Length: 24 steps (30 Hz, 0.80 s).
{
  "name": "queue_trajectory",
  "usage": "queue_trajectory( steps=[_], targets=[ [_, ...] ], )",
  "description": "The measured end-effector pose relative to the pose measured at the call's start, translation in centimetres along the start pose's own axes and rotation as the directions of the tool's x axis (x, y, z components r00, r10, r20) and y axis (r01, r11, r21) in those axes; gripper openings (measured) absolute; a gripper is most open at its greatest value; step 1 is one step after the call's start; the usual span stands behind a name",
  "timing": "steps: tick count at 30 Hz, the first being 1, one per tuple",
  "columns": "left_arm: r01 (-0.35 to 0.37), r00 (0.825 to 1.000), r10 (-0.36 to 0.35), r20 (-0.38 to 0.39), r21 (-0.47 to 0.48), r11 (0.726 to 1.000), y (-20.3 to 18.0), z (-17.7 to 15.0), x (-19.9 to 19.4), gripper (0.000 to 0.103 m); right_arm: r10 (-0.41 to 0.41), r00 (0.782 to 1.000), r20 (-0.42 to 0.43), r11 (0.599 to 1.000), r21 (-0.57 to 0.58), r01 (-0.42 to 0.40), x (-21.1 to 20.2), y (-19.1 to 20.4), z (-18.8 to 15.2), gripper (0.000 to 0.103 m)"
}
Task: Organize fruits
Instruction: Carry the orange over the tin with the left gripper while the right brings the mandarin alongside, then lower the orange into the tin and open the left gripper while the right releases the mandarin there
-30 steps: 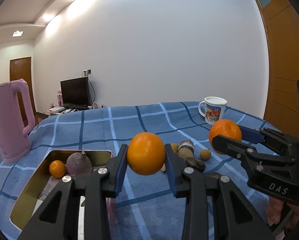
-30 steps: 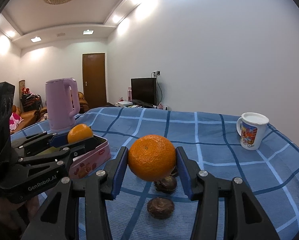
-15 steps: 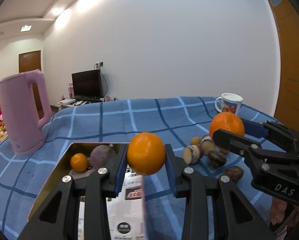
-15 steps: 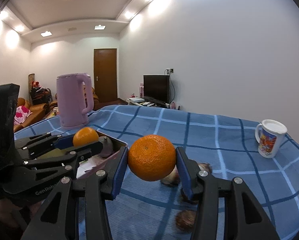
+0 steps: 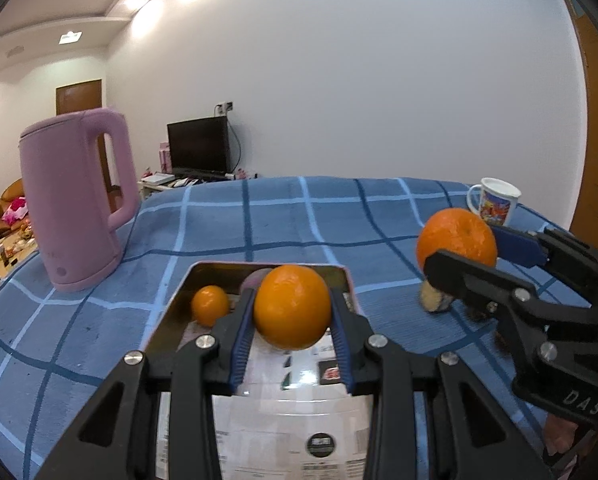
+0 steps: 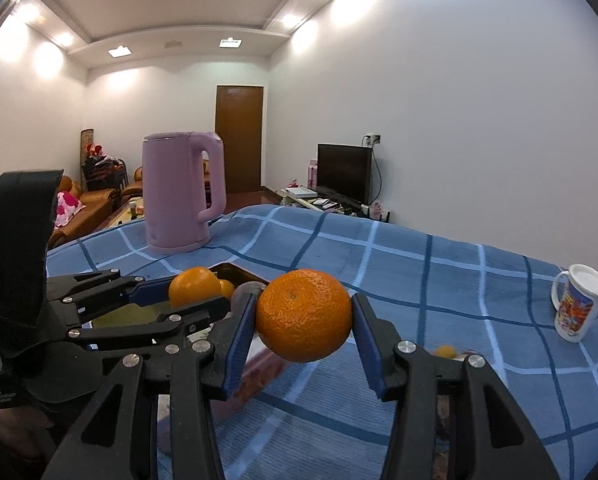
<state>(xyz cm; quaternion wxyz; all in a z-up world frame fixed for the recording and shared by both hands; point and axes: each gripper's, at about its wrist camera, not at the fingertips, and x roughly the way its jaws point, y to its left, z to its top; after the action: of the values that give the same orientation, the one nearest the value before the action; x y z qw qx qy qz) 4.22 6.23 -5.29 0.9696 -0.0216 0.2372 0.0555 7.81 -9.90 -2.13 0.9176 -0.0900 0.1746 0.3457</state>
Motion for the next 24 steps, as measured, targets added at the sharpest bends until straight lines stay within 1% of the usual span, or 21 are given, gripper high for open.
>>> queue_trajectory(
  steps=[12,24],
  targets=[
    [-0.038,0.998,0.037,-0.045,-0.027,0.999,2.5,-0.2,0.8,0.037,0.052,0.998,-0.041,0.999,0.011,-0.051,2.5,1.5,0.6,0.05],
    [-0.068,0.994,0.065,-0.084,-0.029,0.997,4.1,-0.3,1.7,0.037,0.078,0.995,-0.069,0.997,0.014,-0.077,4.0,2.3,0.7,0.05]
  ],
)
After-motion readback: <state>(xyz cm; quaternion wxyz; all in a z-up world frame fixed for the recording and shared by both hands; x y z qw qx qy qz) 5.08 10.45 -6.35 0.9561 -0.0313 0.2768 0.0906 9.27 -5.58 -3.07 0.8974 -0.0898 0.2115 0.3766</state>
